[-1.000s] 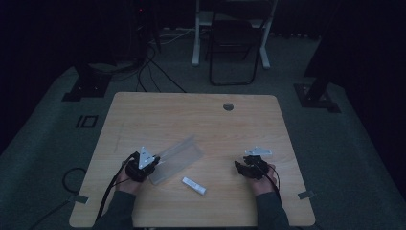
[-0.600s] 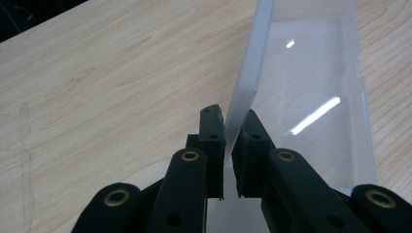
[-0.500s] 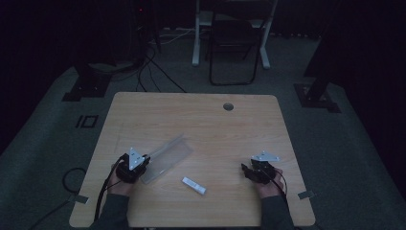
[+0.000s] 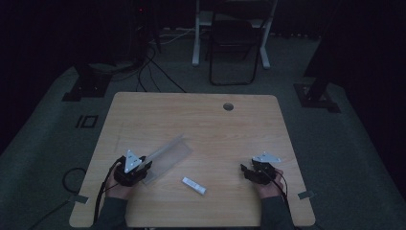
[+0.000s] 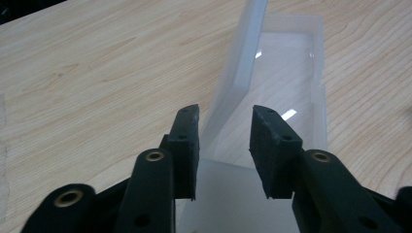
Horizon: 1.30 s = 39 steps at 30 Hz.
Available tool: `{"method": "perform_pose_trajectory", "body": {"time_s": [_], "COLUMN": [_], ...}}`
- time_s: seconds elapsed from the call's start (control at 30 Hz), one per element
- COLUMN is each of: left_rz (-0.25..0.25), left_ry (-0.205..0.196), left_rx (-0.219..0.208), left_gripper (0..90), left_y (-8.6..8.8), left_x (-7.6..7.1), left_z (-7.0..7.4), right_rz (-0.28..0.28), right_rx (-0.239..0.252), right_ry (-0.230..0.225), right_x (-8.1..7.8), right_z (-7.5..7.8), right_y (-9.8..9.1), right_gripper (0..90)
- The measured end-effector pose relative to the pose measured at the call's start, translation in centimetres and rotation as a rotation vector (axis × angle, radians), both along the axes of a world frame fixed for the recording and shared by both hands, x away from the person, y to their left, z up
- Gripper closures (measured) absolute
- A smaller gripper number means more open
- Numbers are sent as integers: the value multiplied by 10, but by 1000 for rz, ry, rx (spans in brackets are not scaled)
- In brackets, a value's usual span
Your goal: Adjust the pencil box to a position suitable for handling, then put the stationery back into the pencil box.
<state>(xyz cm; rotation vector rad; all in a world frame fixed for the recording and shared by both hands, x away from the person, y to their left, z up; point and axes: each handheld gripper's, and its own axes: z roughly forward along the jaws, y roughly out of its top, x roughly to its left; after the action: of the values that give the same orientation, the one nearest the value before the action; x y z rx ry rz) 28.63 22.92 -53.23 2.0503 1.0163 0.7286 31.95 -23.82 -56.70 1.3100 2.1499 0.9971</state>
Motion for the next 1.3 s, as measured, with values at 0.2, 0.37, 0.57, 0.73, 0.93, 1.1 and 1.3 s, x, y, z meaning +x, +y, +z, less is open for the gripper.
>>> {"method": "perform_pose_trajectory", "body": {"time_s": [0.2, 0.37, 0.57, 0.73, 0.93, 1.1, 1.3], "left_rz": [7, 20, 18, 12, -8, -42, -68], "left_ry": [1, -10, -23, -43, -54, -45, -42], "left_rx": [-7, -18, -35, -53, -61, -46, -41], "left_gripper": [595, 554, 533, 512, 506, 510, 515], "left_y": [1, 4, 6, 6, 4, -1, -7], "left_x": [-4, -9, -16, -23, -27, -31, -33], "left_z": [1, 5, 9, 16, 23, 28, 32], "right_rz": [5, 9, 10, 11, 12, 11, 13], "right_rx": [-1, -1, -1, -1, -1, -2, -2], "right_ry": [1, -1, 0, 0, 1, 1, 1], "right_x": [0, 0, 0, 0, -1, -1, -1], "right_z": [0, 0, 0, 0, 0, 0, 0], "right_y": [0, 0, 0, 0, 0, 0, 0], "right_gripper": [411, 405, 402, 401, 399, 399, 397]}}
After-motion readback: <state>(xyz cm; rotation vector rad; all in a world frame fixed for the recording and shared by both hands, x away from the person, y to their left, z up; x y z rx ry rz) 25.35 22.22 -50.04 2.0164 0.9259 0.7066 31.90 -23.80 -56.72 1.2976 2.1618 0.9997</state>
